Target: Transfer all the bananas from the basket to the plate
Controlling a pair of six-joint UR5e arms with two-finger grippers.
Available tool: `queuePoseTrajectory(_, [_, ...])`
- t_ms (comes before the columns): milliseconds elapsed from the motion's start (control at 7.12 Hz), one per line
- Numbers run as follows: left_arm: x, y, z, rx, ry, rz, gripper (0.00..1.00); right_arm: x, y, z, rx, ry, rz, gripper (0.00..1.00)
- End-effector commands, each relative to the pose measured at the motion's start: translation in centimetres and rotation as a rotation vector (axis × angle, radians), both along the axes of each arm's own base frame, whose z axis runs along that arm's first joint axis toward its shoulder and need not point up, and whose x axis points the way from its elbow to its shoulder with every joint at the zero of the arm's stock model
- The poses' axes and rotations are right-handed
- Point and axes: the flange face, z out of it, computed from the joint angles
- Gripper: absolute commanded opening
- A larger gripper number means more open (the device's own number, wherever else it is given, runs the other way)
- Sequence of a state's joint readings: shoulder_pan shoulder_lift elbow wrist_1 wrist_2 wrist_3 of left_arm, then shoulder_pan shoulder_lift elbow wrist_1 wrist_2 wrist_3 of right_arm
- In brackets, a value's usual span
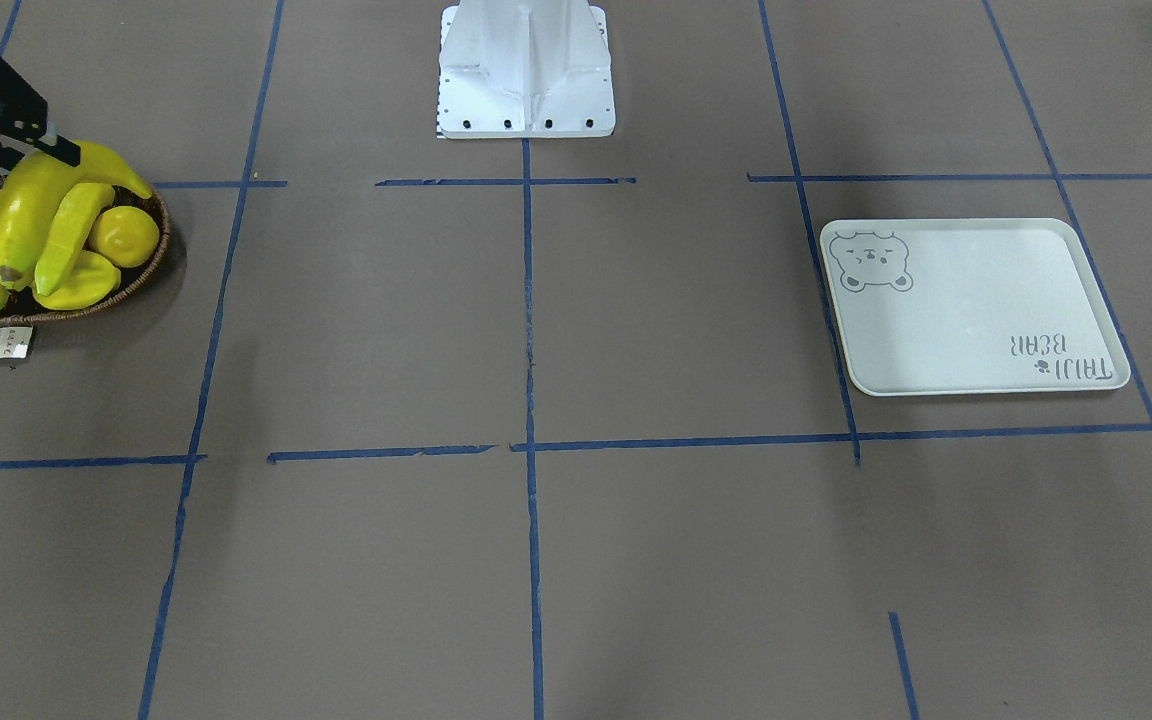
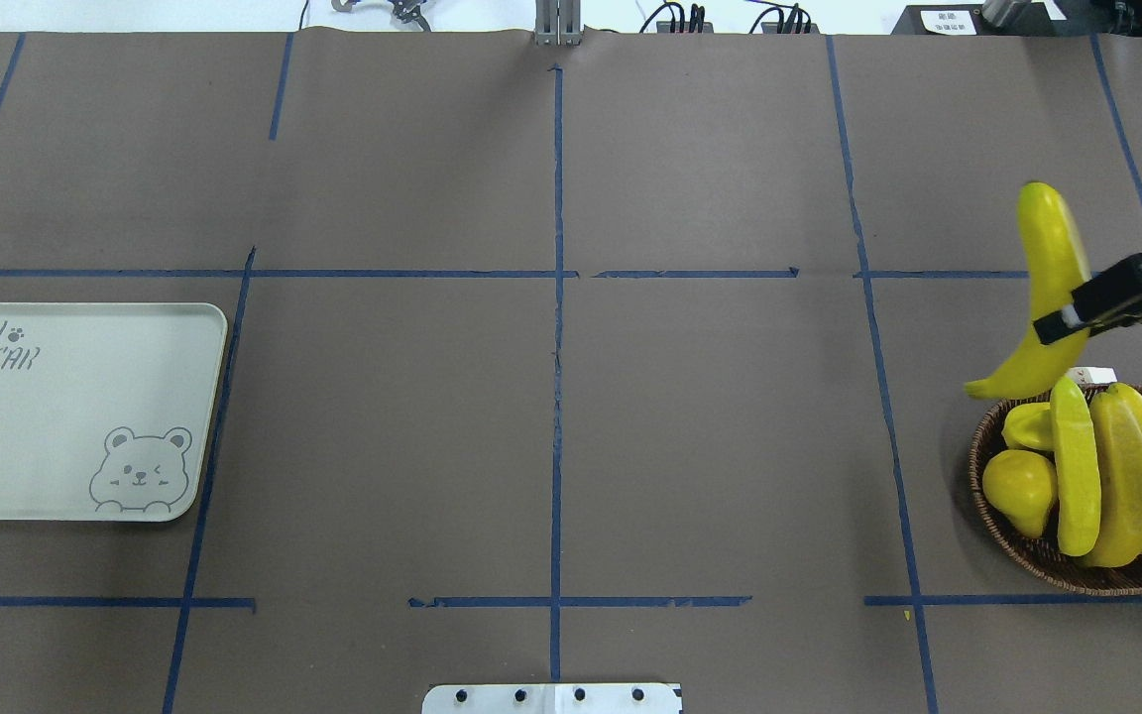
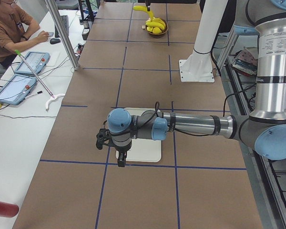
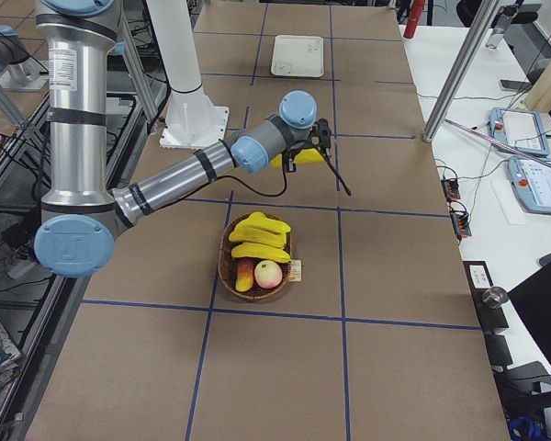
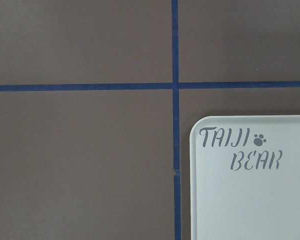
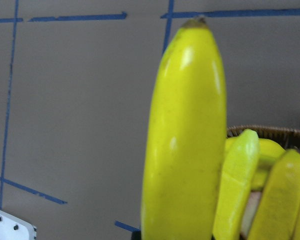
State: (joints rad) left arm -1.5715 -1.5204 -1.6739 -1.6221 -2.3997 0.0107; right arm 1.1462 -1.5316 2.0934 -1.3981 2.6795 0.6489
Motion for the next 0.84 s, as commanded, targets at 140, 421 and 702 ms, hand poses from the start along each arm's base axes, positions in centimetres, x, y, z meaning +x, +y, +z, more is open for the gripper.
queuePoseTrajectory(140, [6.0,-4.0,-5.7,0.159,0.070,0.008,1.00,-13.2,-1.3,-11.6,-0.054,0.007,0.000,0.01])
queuePoseTrajectory(421, [14.1,-6.0,-12.2,0.162,0.205,-0.080,0.99,-17.7,0.4,-15.7,-0.088,0.013,0.060,0.01])
queuePoseTrajectory(702, [26.0,-6.4,-22.5,0.110,0.422,-0.079,0.98,-21.0,1.9,-18.6,-0.104,0.007,0.108,0.00])
